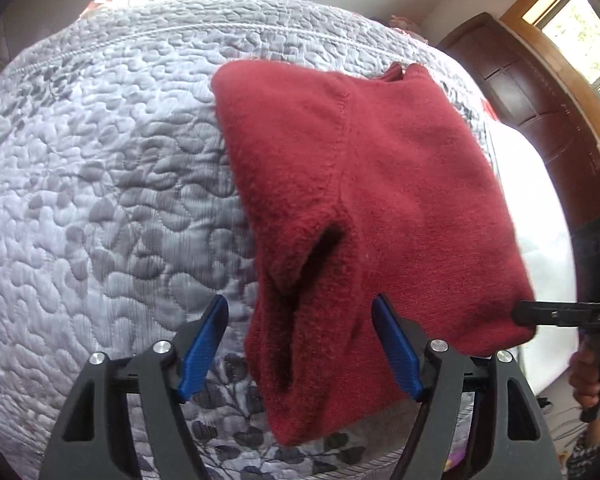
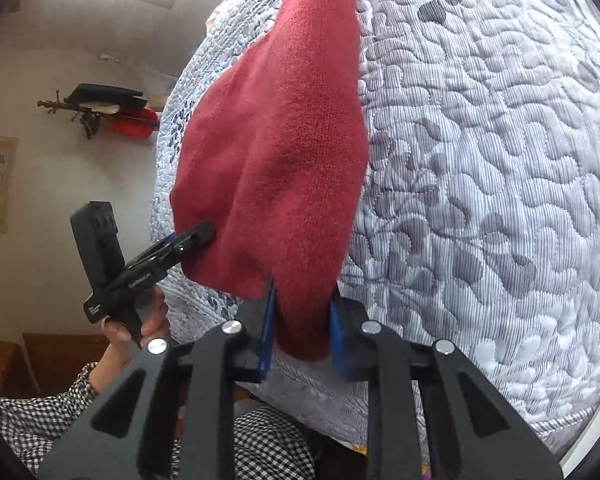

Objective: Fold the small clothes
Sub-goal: 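Open both grippers and withdraw them from the folded sweater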

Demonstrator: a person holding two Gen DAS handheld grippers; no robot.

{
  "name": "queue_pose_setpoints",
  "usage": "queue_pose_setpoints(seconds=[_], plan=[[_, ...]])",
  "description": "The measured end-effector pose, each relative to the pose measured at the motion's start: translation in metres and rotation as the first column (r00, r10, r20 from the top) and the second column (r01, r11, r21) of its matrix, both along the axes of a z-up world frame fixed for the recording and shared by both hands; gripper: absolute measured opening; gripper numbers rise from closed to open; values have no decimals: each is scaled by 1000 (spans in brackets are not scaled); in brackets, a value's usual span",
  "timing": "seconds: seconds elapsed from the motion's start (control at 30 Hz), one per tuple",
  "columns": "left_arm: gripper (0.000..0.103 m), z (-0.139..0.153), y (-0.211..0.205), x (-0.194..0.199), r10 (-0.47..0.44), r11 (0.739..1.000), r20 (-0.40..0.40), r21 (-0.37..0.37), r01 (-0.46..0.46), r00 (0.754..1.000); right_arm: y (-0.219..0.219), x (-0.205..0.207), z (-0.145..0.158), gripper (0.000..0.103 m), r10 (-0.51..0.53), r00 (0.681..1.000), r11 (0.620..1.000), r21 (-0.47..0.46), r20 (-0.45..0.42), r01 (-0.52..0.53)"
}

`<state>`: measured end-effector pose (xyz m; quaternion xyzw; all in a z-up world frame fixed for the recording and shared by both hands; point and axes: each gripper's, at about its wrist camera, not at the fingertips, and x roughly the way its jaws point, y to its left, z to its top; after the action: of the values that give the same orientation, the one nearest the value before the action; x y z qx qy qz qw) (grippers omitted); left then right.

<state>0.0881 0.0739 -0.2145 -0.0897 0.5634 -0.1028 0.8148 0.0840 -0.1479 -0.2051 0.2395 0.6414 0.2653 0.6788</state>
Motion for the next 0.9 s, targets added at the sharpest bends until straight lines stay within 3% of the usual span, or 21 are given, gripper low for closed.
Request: queue_pose_setpoints(seconds=[0.13, 0.23, 0.4, 0.47, 0.6, 0.67, 0.73, 0.9], plan=[[80, -22, -6, 10, 4, 1000, -42, 26, -3, 999, 1, 1, -30, 22, 13, 999, 991, -134, -40, -18], [84, -36, -6, 11, 13, 999, -53, 31, -11, 999, -3, -3, -49, 25, -10, 998, 986, -168, -64, -1], [86, -37, -13, 11, 19, 997, -40, 69, -17, 999, 7, -4, -42, 29, 5, 1000, 970, -241, -25, -11], [86, -29, -16, 10, 27, 995, -30, 92, -24, 999, 10, -5, -30, 42, 17, 1000, 957, -290, 9, -14], [90, -5, -22, -4, 37, 985, 2, 167, -37, 999, 17, -7, -5, 51, 18, 997, 927, -376, 73, 11], [95, 5, -24, -10, 53, 979, 2, 196, -53, 999, 29, -17, 1, 75, 8, 995, 916, -400, 104, 34], [96, 13, -24, -18, 76, 978, -10, 194, -73, 997, 31, -25, 10, 87, 5, 992, 901, -431, 128, 52], [99, 29, -20, -37, 139, 976, 5, 170, -137, 990, 43, -37, 26, 93, 2, 988, 853, -515, 154, 79]])
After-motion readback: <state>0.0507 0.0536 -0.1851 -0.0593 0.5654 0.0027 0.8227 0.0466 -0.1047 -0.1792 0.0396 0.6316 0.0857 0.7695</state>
